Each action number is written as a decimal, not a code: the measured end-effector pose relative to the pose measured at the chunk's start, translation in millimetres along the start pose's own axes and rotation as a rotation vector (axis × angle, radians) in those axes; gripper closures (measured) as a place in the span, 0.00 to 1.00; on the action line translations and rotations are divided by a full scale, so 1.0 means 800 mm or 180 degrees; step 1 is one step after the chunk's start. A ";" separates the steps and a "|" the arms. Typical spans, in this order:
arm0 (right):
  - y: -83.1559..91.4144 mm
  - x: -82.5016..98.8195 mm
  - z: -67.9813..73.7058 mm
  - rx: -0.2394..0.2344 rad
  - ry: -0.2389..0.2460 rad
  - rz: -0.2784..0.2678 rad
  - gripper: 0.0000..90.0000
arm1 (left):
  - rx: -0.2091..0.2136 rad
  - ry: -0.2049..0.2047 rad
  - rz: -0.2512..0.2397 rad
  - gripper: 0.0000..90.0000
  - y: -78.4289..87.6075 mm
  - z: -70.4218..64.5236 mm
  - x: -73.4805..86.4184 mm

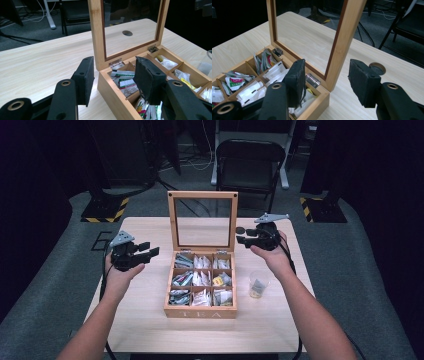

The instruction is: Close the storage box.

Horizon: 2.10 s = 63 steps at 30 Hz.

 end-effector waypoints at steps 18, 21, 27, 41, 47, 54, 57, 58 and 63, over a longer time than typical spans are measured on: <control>-0.039 -0.014 -0.007 -0.0038 0.0071 0.0141 0.53 | 0.0065 -0.0009 0.0032 0.57 -0.005 0.002 -0.007; -0.044 -0.016 -0.012 -0.0016 0.0024 0.0174 0.53 | 0.0085 0.0004 0.0042 0.57 -0.006 0.002 -0.007; -0.058 -0.016 -0.020 -0.0006 0.0038 0.0200 0.53 | 0.0082 0.0008 0.0043 0.57 -0.011 0.003 -0.007; -0.087 -0.015 -0.024 0.0060 -0.0002 0.0186 0.53 | 0.0108 0.0002 0.0059 0.57 -0.013 -0.002 -0.004; -0.090 -0.015 -0.028 0.0072 -0.0023 0.0164 0.53 | 0.0101 -0.0002 0.0067 0.57 -0.011 0.001 -0.001; -0.092 -0.017 -0.034 0.0053 -0.0047 0.0110 0.53 | 0.0072 0.0020 0.0084 0.57 -0.006 0.004 0.002; -0.095 -0.018 -0.033 0.0035 -0.0043 0.0088 0.53 | 0.0064 0.0018 0.0092 0.57 -0.004 0.005 0.004; -0.095 -0.018 -0.033 0.0032 -0.0041 0.0086 0.53 | 0.0049 0.0027 0.0077 0.57 -0.003 0.005 0.005; -0.099 -0.019 -0.026 -0.0047 -0.0034 0.0063 0.52 | 0.0028 0.0030 0.0091 0.57 0.002 0.007 0.007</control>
Point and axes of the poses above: each handheld gripper's, and its own axes: y roughly backward along the jaws, x roughly out of its underside, z roughly to its left, the point moved 10 cm from there along -y, roughly forward along the jaws, and after that the axes turned 8 degrees about -y, right-handed, at the moved point
